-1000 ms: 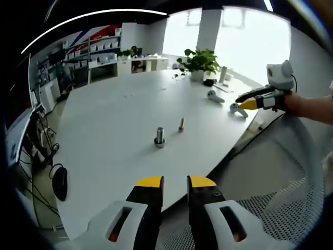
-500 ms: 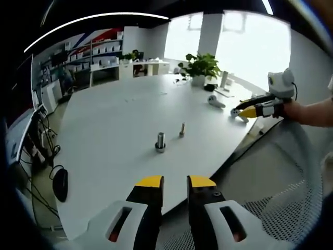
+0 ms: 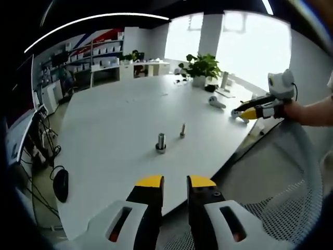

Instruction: Place the washer onto the threaded stud by aligning its center hole with the stud, sliding it down to the base, and recovering from edge contact or off-axis alignment until the washer reaches the visible bottom stop.

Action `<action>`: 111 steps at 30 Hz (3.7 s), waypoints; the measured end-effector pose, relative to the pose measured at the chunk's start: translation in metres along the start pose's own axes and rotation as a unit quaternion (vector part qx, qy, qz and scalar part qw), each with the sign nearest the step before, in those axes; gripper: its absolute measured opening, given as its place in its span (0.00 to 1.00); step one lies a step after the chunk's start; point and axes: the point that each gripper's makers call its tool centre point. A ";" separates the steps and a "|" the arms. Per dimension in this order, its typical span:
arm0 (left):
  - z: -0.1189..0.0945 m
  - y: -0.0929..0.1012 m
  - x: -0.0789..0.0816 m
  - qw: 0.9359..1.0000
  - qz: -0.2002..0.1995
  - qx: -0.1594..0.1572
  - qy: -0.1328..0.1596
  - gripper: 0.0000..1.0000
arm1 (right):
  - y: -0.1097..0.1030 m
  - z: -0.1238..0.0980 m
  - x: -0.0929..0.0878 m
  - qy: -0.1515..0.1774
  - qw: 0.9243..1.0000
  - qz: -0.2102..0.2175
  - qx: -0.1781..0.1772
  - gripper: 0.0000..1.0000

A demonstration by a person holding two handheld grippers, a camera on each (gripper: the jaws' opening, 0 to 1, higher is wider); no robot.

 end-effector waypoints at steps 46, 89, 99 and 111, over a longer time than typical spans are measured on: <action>-0.001 0.000 0.008 1.000 0.006 0.006 0.019 0.15 | 0.012 -0.002 -0.006 -0.007 1.000 0.017 -0.024 0.29; 0.001 0.001 0.004 1.000 0.010 0.009 0.006 0.15 | 0.016 -0.002 -0.010 -0.012 0.999 0.015 -0.029 0.29; 0.001 0.000 0.003 1.000 0.010 0.009 0.005 0.14 | 0.016 -0.002 -0.010 -0.013 0.999 0.017 -0.030 0.29; 0.000 -0.002 0.004 1.000 0.009 0.013 0.008 0.14 | 0.016 -0.001 -0.010 -0.014 0.999 0.016 -0.028 0.29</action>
Point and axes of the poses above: the point that each gripper's makers call its tool centre point, and the gripper's own axes: z roughly forward along the fingers, y roughly to its right, x roughly out of its top, and after that the axes turned 1 degree about -y, right-handed
